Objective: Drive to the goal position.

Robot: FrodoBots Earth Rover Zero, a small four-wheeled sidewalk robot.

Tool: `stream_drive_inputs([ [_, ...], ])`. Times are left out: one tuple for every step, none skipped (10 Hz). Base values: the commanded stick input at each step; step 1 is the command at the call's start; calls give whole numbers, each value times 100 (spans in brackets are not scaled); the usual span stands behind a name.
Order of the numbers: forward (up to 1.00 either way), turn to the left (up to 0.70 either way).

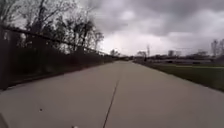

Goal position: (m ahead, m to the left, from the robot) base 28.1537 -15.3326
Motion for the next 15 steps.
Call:
stream_drive_inputs([
  [100, 0],
  [100, 0],
  [100, 0],
  [100, 0],
  [100, 0],
  [100, 0],
  [100, 0],
  [100, 0],
  [100, 0],
  [100, 0],
  [100, 0],
  [100, 0],
  [100, 0],
  [100, 0],
  [100, 0],
])
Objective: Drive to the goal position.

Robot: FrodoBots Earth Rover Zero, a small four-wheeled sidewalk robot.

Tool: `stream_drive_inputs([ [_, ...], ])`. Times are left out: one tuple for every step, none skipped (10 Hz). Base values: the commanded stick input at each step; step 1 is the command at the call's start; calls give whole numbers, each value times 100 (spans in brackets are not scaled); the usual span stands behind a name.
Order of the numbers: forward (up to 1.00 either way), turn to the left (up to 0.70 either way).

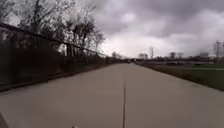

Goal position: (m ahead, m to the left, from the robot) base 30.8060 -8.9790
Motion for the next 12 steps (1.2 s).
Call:
stream_drive_inputs([
  [100, 0],
  [100, 0],
  [100, 0],
  [100, 0],
  [100, 0],
  [100, 0],
  [100, 0],
  [100, 0],
  [100, 0],
  [100, 0],
  [100, 0],
  [100, 0],
])
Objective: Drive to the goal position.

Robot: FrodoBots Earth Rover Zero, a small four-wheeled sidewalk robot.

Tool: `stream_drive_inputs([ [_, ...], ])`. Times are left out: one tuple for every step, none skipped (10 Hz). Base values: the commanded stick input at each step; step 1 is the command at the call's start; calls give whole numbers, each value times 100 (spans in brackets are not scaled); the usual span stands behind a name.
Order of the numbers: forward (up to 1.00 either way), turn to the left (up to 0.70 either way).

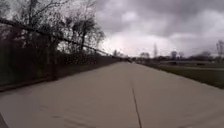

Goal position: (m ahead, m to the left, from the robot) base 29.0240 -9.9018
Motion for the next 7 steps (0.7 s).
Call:
stream_drive_inputs([
  [100, 0],
  [100, 0],
  [100, 0],
  [100, 0],
  [100, 0],
  [100, 0],
  [100, 0],
])
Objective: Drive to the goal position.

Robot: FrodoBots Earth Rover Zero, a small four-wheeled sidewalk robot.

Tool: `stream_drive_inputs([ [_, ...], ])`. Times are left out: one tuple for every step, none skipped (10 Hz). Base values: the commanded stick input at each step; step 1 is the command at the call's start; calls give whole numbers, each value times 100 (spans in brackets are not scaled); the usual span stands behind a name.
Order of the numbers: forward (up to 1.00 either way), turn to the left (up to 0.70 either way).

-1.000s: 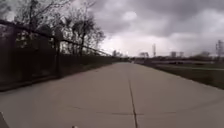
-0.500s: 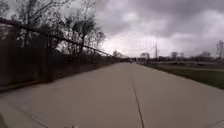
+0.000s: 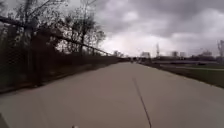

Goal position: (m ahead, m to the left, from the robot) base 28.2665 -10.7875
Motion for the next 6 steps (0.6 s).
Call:
stream_drive_inputs([
  [100, 0],
  [76, 0],
  [0, 0],
  [0, 0],
  [0, 0],
  [0, 0],
])
